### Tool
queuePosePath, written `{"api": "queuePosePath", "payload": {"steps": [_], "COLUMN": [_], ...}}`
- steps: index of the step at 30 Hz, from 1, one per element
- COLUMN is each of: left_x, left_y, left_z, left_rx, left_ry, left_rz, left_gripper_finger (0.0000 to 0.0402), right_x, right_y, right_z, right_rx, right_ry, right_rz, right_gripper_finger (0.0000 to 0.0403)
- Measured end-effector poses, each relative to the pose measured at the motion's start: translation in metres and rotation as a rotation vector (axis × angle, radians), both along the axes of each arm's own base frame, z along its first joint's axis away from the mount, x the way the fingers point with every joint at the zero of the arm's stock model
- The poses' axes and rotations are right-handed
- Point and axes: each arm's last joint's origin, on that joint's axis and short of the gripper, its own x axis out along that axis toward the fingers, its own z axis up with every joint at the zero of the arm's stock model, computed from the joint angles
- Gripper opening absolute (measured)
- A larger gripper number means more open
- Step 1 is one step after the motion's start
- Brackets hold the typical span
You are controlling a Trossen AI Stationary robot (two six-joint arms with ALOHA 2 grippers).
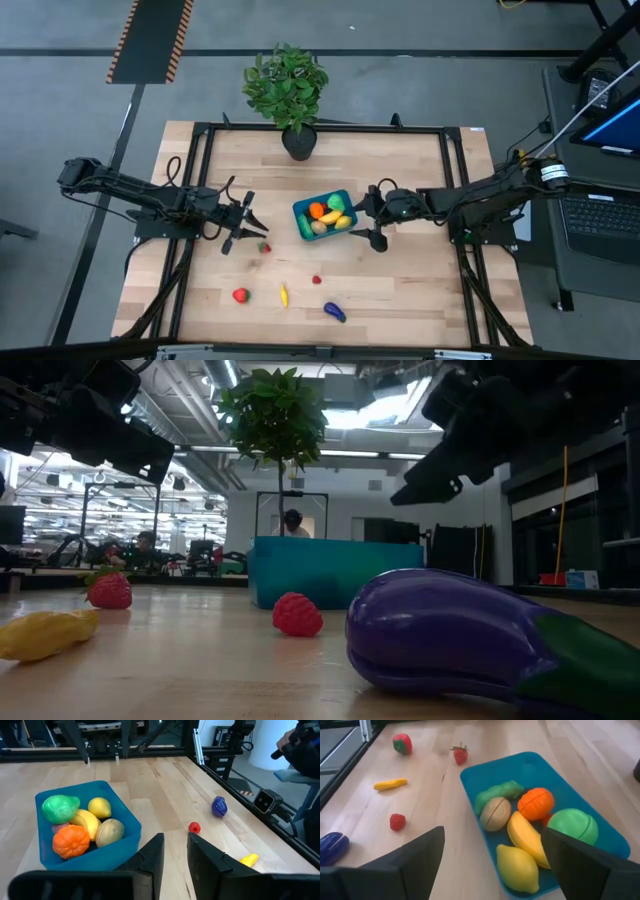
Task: Pick and placing Produce into tupperware
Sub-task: Put the top red strawberry into the blue bin
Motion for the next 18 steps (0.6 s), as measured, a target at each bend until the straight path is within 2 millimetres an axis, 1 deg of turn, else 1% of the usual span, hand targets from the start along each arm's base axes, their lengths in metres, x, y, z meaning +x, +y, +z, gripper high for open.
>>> {"api": "queuePosePath", "payload": {"steps": [6, 9, 12, 18], "left_x": [0.0000, 0.0000, 0.0002, 0.0005], "left_y": [-0.0005, -0.0005, 0.0000, 0.0023], "left_z": [0.0003, 0.0004, 0.0005, -0.0001], "left_rx": [-0.023, -0.029, -0.054, -0.102], "left_ry": [0.003, 0.004, 0.009, 0.025], "left_rz": [0.002, 0.004, 0.031, 0.125], "left_gripper_finger": [0.0084, 0.0095, 0.0121, 0.0195], "right_x": [0.0004, 0.0003, 0.0003, 0.0004], "right_y": [-0.0001, -0.0001, -0.0001, -0.0001], "right_z": [0.0008, 0.0007, 0.0007, 0.0008], "right_rx": [-0.002, -0.003, -0.004, -0.004], "right_ry": [-0.024, -0.023, -0.023, -0.023], "right_rz": [0.002, 0.002, 0.003, 0.003], "right_gripper_finger": [0.0332, 0.0332, 0.0332, 0.0332]}}
